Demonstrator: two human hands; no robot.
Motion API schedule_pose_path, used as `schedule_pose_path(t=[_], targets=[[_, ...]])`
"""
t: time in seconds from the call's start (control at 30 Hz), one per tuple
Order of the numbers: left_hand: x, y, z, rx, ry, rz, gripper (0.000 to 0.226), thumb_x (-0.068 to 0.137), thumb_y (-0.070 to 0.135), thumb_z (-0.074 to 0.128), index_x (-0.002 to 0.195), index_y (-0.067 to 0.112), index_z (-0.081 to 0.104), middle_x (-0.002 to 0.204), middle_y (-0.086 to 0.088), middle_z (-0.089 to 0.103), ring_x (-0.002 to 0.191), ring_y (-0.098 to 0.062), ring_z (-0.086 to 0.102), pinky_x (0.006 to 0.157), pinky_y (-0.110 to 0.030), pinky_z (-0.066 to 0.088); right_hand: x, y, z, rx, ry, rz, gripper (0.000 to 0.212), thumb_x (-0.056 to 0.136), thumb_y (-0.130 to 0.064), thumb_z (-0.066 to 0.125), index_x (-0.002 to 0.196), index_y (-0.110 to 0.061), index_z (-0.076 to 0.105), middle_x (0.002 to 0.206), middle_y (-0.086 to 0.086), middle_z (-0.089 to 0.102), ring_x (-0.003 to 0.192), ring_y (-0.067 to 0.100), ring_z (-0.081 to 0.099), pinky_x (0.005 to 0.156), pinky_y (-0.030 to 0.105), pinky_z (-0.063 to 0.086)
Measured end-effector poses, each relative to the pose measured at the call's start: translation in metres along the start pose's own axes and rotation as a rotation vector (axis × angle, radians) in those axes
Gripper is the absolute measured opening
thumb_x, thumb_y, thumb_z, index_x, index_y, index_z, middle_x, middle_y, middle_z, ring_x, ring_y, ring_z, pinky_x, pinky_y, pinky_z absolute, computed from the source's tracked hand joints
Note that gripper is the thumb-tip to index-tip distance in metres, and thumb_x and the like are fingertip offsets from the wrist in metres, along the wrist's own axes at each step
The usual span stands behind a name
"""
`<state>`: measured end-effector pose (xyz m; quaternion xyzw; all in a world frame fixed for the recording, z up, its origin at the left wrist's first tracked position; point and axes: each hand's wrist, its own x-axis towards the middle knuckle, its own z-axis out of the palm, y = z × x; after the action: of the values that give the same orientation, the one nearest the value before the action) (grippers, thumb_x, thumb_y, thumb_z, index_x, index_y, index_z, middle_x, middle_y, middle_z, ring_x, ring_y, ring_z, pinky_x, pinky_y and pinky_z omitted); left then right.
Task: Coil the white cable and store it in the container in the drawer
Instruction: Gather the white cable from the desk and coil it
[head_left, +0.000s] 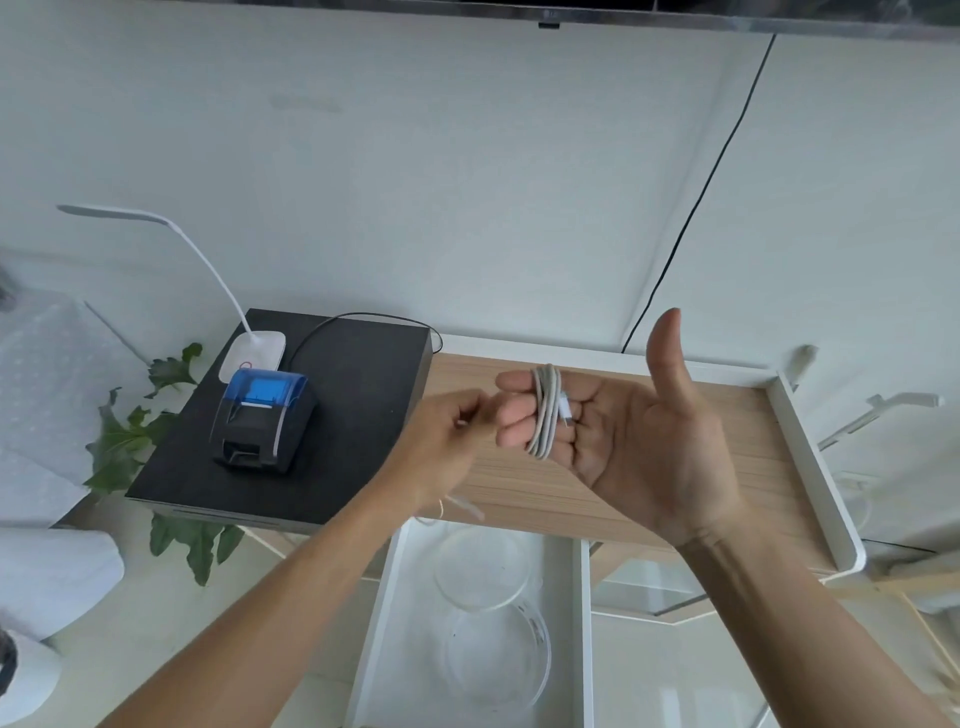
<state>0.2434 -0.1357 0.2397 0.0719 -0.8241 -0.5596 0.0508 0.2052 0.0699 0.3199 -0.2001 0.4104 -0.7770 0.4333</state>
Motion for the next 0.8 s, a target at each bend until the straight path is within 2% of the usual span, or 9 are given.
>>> schedule_pose_path(t=[0.07,0.13,0.23,0.33,0.43,0.53,0.6,0.7,0.8], targets=[[-0.018,0.000,0.008,0.019,-0.043,0.000,0.037,0.107,0.031,0.063,0.077,0.010,0.074,0.054,0.013,0.057,0.056,-0.001,0.046,0.060,-0.026,0.043,0.003,-0.003,-0.003,0.019,0.066,-0.032,0.121,0.082,-0.087,0.031,0.139,0.017,0.057,0.120,0.032,0.073,0.109,0.041,0.074,0.108,0.047,0.052],[-0.036,0.003,0.013,0.011,-0.109,-0.018,0.043,0.107,0.040,0.058,0.071,0.018,0.068,0.047,0.015,0.044,0.047,-0.002,0.036,0.052,-0.017,0.031,0.005,-0.007,-0.009,0.024,0.146,-0.059,0.120,0.084,-0.086,0.031,0.139,0.017,0.056,0.123,0.033,0.072,0.113,0.042,0.073,0.109,0.044,0.054],[-0.059,0.013,0.014,0.066,-0.199,0.018,0.045,0.104,0.048,0.058,0.072,0.018,0.070,0.051,0.009,0.054,0.049,-0.002,0.041,0.054,-0.016,0.033,0.009,-0.009,-0.020,-0.039,0.238,-0.053,0.118,0.090,-0.085,0.020,0.140,0.016,0.055,0.125,0.034,0.071,0.117,0.044,0.071,0.111,0.043,0.054],[-0.071,0.036,0.005,0.158,-0.275,0.086,0.041,0.105,0.046,0.058,0.079,0.019,0.074,0.058,0.017,0.061,0.053,-0.003,0.048,0.056,-0.013,0.037,0.012,-0.001,-0.031,-0.176,0.266,0.012,0.116,0.091,-0.085,0.017,0.139,0.012,0.058,0.126,0.032,0.072,0.118,0.043,0.071,0.118,0.050,0.043],[-0.072,0.061,-0.012,0.276,-0.312,0.140,0.037,0.107,0.047,0.058,0.083,0.023,0.073,0.069,0.002,0.067,0.056,-0.007,0.051,0.056,-0.020,0.039,0.013,0.008,-0.033,-0.304,0.272,0.055,0.114,0.089,-0.084,0.016,0.137,0.009,0.060,0.124,0.031,0.074,0.116,0.041,0.072,0.120,0.055,0.039],[-0.063,0.081,-0.029,0.377,-0.273,0.209,0.030,0.105,0.050,0.058,0.085,0.029,0.069,0.079,0.011,0.076,0.064,-0.008,0.064,0.061,-0.030,0.049,0.013,0.012,-0.029,-0.379,0.231,0.114,0.116,0.083,-0.089,0.020,0.135,0.005,0.064,0.126,0.031,0.074,0.119,0.044,0.069,0.119,0.056,0.039],[-0.054,0.090,-0.037,0.452,-0.207,0.284,0.030,0.104,0.050,0.061,0.086,0.029,0.072,0.067,0.009,0.071,0.055,-0.013,0.056,0.058,-0.028,0.044,0.012,0.014,-0.026,-0.447,0.160,0.143,0.119,0.081,-0.091,0.020,0.133,0.005,0.066,0.127,0.035,0.071,0.120,0.049,0.066,0.117,0.057,0.038],[-0.037,0.095,-0.047,0.410,-0.109,0.333,0.031,0.098,0.049,0.070,0.078,0.027,0.076,0.056,0.017,0.064,0.047,-0.015,0.049,0.054,-0.021,0.038,0.008,0.014,-0.019,-0.496,0.081,0.159,0.117,0.088,-0.082,0.007,0.127,0.011,0.067,0.109,0.028,0.074,0.098,0.039,0.070,0.105,0.053,0.043],[-0.020,0.087,-0.052,0.317,-0.054,0.310,0.030,0.086,0.059,0.077,0.081,0.029,0.080,0.056,0.016,0.062,0.051,-0.007,0.047,0.057,-0.025,0.041,0.003,0.009,-0.016,-0.437,0.026,0.171,0.116,0.087,-0.084,0.013,0.128,0.011,0.066,0.100,0.024,0.072,0.085,0.037,0.069,0.096,0.046,0.049]])
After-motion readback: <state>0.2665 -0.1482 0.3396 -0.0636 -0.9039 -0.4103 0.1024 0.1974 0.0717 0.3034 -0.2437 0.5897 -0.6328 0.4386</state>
